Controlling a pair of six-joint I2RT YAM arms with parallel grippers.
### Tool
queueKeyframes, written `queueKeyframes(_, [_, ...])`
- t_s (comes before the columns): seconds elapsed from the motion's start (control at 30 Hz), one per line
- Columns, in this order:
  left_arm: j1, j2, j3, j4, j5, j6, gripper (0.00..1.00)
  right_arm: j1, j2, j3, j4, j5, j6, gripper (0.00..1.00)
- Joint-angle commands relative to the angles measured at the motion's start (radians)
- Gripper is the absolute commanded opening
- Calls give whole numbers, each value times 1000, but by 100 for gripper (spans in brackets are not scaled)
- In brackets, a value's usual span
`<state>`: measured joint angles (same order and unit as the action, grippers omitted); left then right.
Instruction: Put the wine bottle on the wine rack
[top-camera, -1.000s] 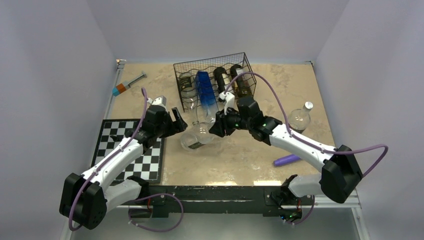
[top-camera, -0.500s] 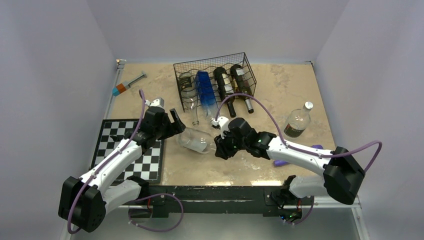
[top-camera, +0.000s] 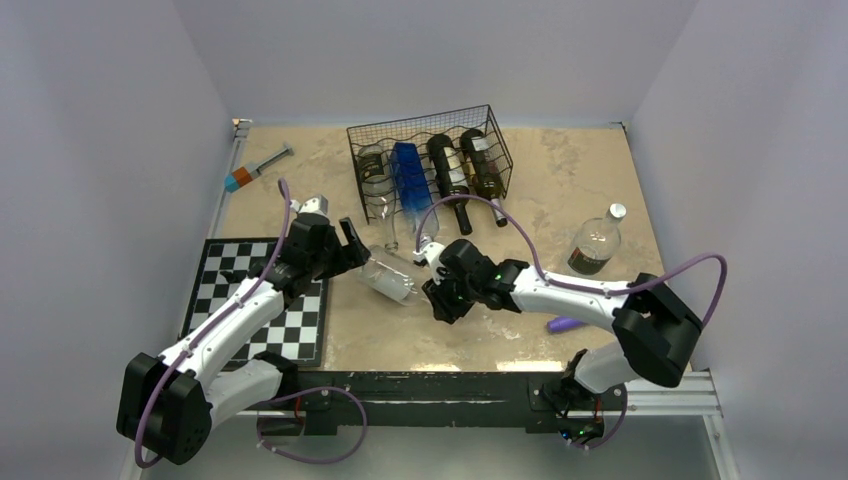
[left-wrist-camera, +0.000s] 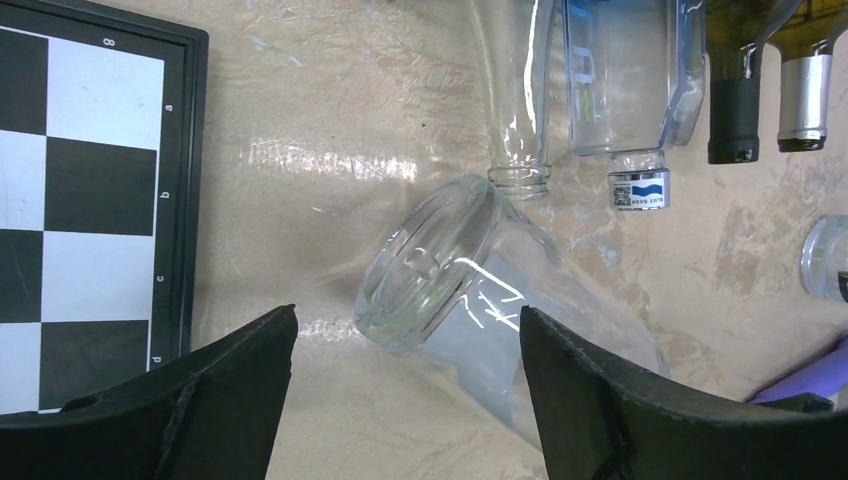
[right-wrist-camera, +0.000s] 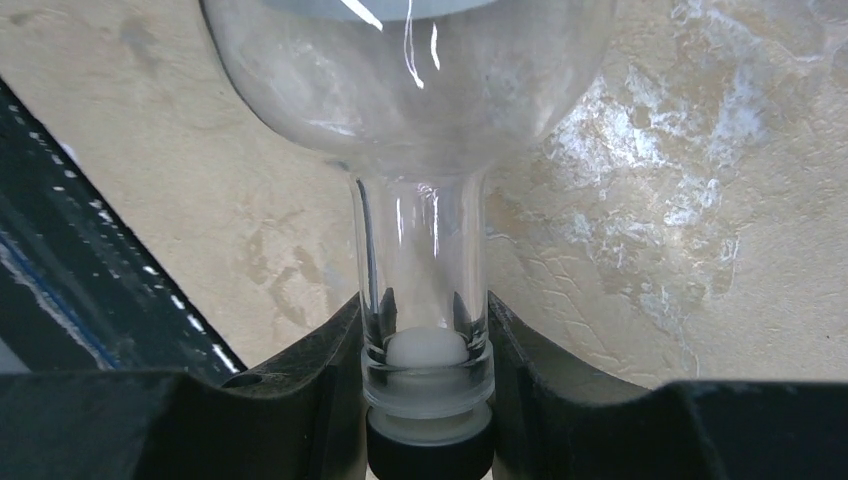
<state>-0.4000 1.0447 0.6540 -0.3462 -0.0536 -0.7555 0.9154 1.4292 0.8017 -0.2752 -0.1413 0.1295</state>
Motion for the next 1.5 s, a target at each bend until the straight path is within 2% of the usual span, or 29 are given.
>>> queueKeyframes(0.0, [-1,-23,21,13,-41,30,86,22,29,69,-4,101,-49,0])
queueKeyframes(0.17, [-1,-29,46,-9,-98,34,86,31,75,77,27,129,-58,2])
queueKeyframes(0.23, [-2,-41,51,-28,-143,25,86,33,93,80,41,122,-48,10])
queueKeyframes(0.37, [-1,-89,45,-27,-202,36,86,33,115,68,91,131,-18,34])
queueKeyframes(0.83, [-1,-150,34,-17,-244,64,86,33,188,75,238,96,-57,63])
queueKeyframes(1.27, [-2,-170,17,9,-209,80,86,33,280,82,315,74,-52,46])
queueKeyframes(1.47, [-1,-169,16,15,-200,85,85,33,306,91,320,113,-57,18])
